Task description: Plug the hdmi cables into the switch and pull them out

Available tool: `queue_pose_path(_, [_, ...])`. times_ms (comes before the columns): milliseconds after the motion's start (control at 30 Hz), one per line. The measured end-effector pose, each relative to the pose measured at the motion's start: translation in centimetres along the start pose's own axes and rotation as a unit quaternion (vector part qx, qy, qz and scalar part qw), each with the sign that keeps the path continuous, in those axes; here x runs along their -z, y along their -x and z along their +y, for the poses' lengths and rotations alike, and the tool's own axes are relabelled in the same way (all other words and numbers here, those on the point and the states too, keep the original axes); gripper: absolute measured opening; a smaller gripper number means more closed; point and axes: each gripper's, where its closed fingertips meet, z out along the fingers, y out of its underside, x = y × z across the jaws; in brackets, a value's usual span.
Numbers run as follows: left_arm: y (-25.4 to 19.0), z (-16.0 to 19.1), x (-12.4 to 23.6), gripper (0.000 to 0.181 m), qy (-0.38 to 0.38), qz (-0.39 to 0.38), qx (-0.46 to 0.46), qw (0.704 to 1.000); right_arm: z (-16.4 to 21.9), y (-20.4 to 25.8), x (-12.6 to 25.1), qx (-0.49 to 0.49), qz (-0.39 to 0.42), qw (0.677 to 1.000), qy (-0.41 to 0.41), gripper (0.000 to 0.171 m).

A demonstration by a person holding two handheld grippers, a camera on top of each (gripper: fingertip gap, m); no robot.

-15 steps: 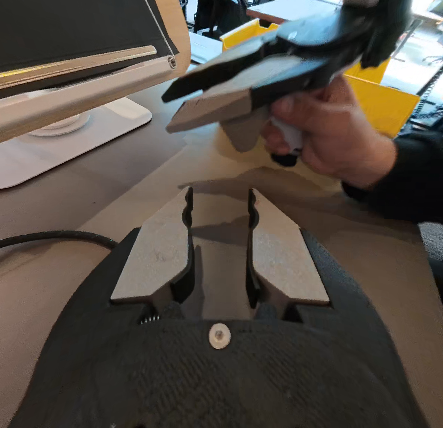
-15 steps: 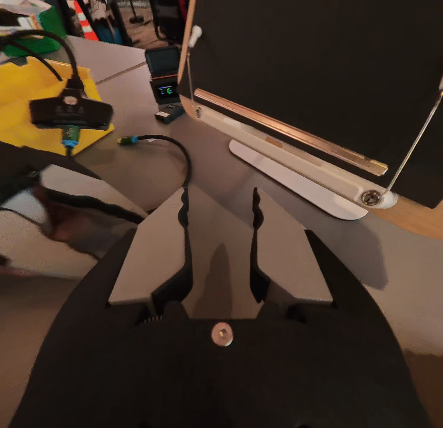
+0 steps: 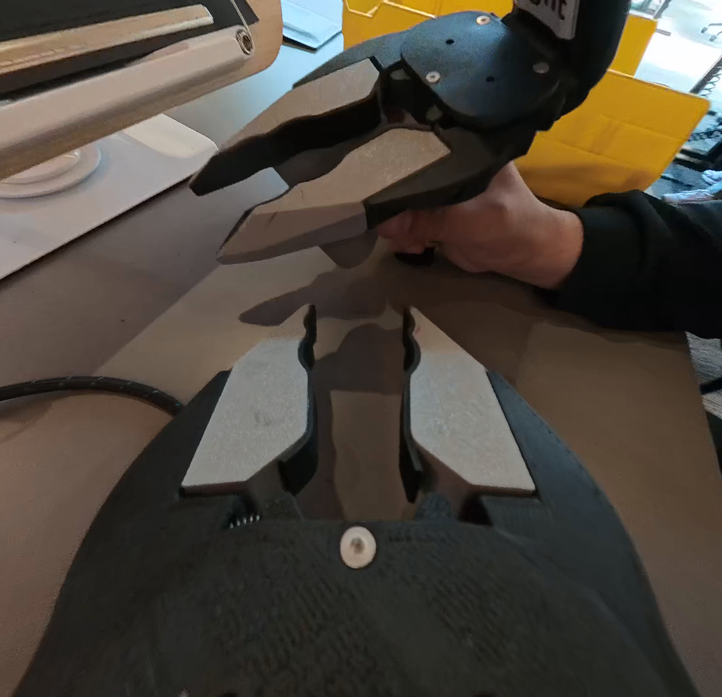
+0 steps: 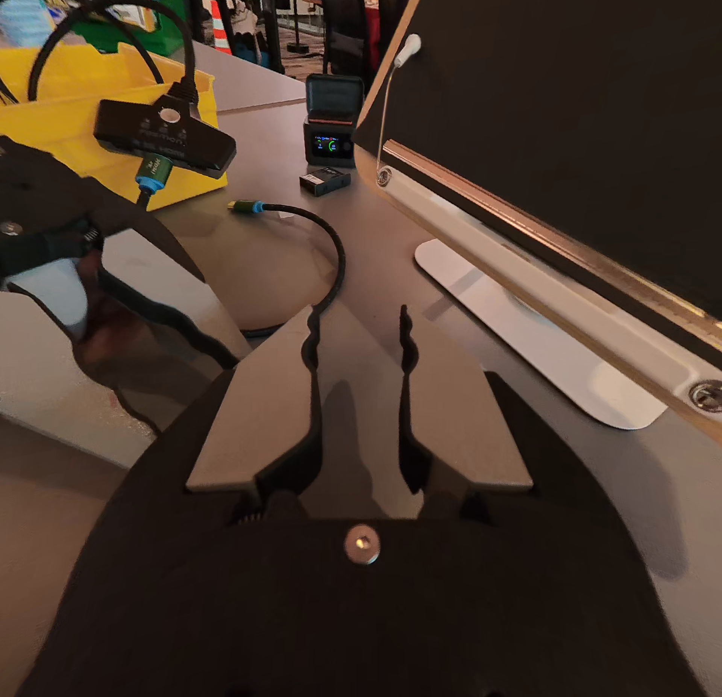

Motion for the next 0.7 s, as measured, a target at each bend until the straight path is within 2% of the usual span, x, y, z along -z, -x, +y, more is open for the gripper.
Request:
queue_pose_path(33, [-0.1,0.2,-0.2,0.041,0.008,0.009,0.004,1.000,0.0,0.0,0.1,-0.010,-0.006,1.000,-0.003,0.038])
queue_pose_path(200, [-0.5,1.1,-1.3,0.040,0.051,0.022,0.000,0.998,-0.1,0.3,0.4,-0.032,-0.026,0.999,-0.008,0.038])
queue_pose_path(333, [-0.9,0.8,-1.3,0.039,0.043,0.012,-0.034,0.998,-0.1,0.1,0.5,-0.031,-0.014,0.999,-0.011,0.036])
queue_pose_path(400, [-1.3,0.5,-1.1,0.033,0.031,0.015,-0.051,0.998,-0.6,-0.5,0.8,-0.032,0.006,0.999,-0.029,0.029])
queue_pose_path(433, [-1.4,0.0,-1.0,0.025,0.015,0.012,-0.063,0.998,-0.8,-0.9,1.0,-0.035,0.021,0.998,-0.040,0.027])
queue_pose_path(500, [-1.3,-0.9,-0.9,0.022,-0.012,-0.001,-0.078,0.997,-0.9,-1.6,1.1,-0.047,0.052,0.997,-0.043,0.027])
queue_pose_path(600, [-1.0,-0.7,-1.2,0.022,-0.001,-0.008,-0.070,0.997,-0.2,-2.5,1.0,-0.049,0.100,0.994,-0.018,0.023])
queue_pose_path(700, [-0.3,-0.2,-1.1,0.017,0.015,-0.048,-0.100,0.994,-0.3,-2.3,0.7,-0.056,0.113,0.992,-0.018,0.016])
